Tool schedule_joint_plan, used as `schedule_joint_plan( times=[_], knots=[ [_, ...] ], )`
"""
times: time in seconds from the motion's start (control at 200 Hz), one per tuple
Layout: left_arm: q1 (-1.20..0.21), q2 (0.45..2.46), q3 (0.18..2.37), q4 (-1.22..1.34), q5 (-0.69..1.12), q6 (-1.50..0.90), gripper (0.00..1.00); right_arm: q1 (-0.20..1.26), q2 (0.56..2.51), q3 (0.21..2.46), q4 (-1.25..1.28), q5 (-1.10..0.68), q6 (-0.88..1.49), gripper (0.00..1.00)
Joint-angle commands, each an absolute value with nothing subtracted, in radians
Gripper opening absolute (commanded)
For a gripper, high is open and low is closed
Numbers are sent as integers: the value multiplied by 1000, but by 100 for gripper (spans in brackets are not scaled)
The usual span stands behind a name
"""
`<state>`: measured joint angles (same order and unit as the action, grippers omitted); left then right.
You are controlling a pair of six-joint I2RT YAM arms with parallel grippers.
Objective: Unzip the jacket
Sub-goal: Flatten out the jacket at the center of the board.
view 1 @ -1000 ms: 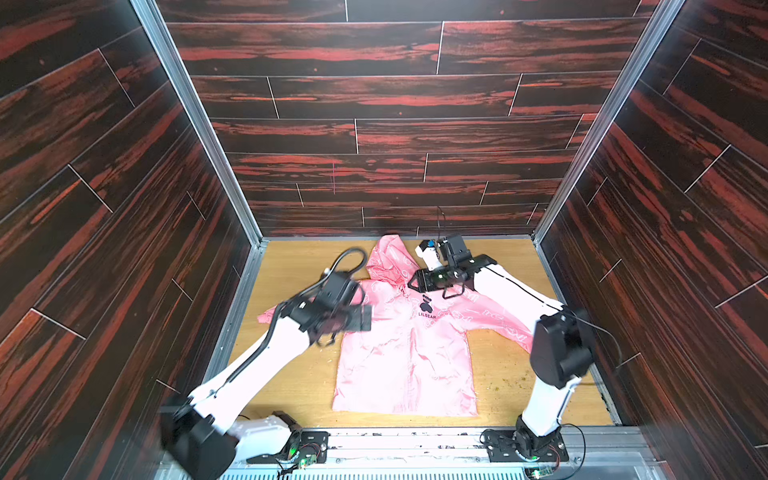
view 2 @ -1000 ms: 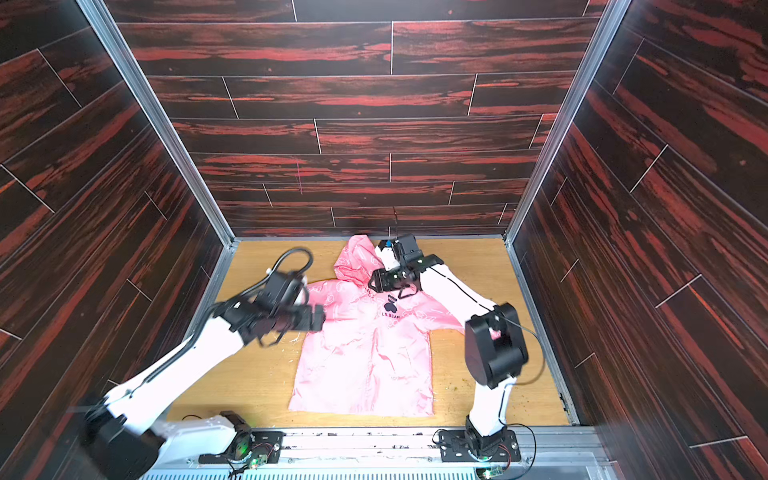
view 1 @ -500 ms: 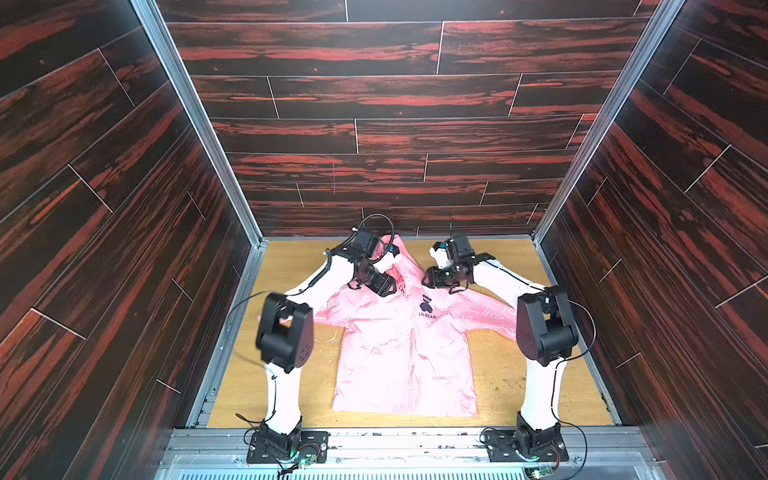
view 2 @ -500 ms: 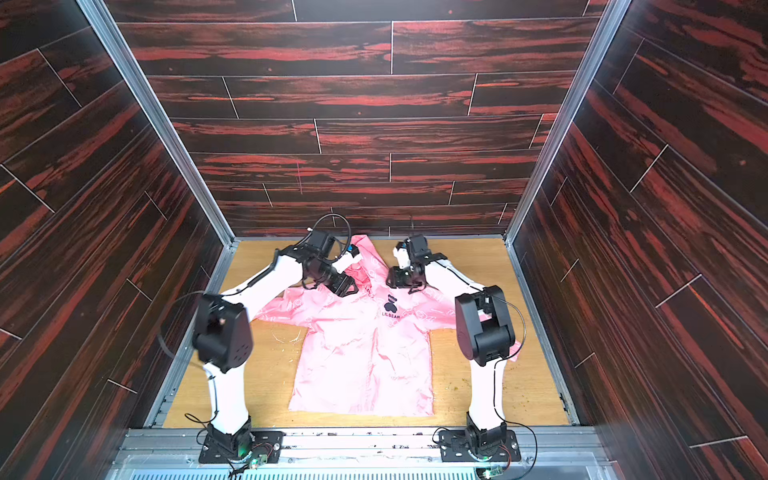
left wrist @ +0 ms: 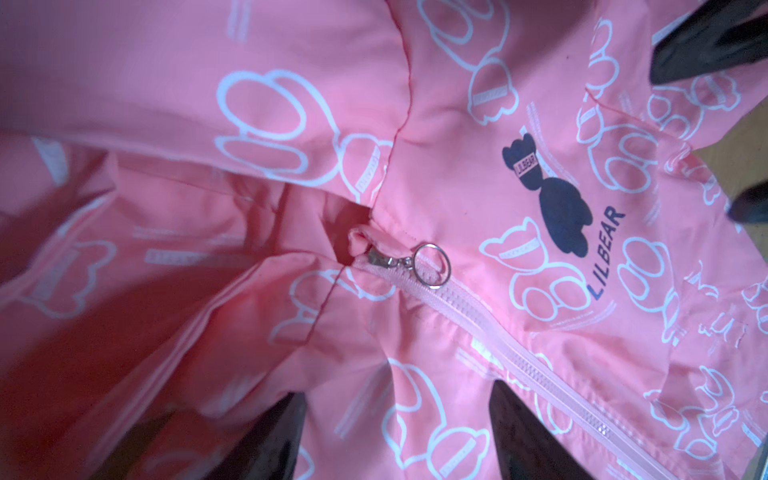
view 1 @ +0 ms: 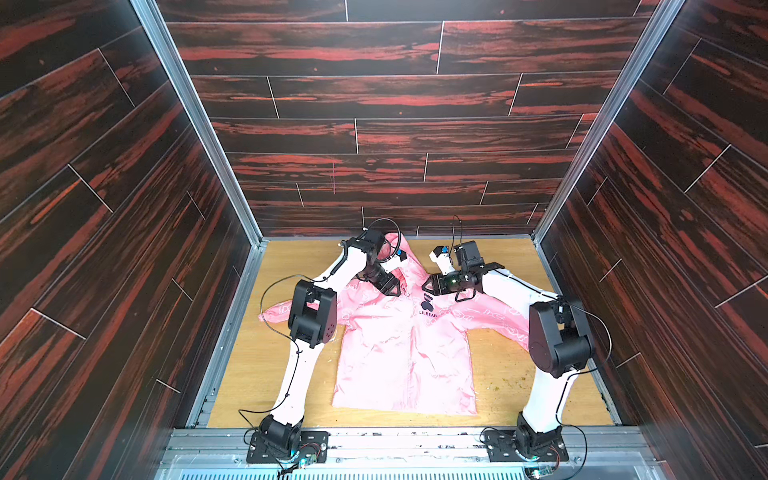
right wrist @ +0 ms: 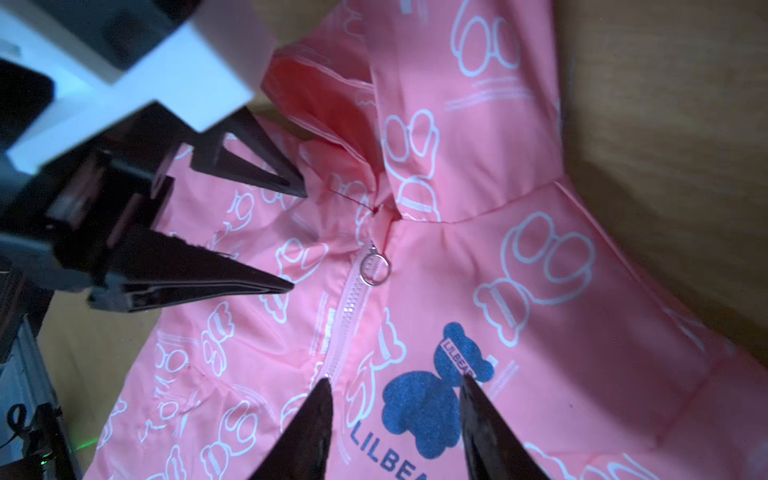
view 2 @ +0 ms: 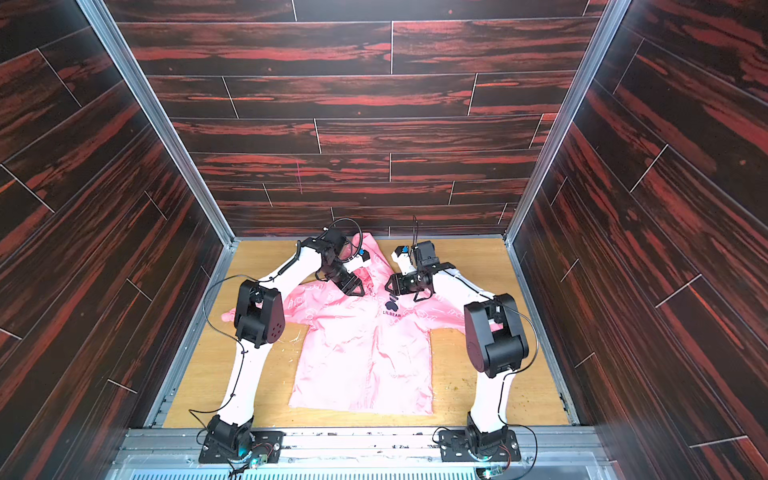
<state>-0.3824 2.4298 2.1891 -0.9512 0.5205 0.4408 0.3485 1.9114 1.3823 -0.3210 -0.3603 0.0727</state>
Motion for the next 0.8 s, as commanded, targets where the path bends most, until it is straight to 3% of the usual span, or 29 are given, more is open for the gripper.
schedule_joint_plan(
  times=[0.0, 0.426, 0.606, 0.797],
  knots=[
    [-379, 2454, 2220, -996, 562, 486, 67, 352, 1902, 1372, -314, -422, 41, 50],
    [-378, 2370, 2101, -707, 526, 546, 87, 353, 1909, 1374, -324, -380, 7, 49],
    [-371, 2414, 2203, -783, 558, 580, 84, 353, 1907, 1371, -320, -352, -4, 49],
    [-359, 2325, 2115, -657, 626, 572, 80, 353, 1917, 1373, -313, -288, 3, 48]
  ],
)
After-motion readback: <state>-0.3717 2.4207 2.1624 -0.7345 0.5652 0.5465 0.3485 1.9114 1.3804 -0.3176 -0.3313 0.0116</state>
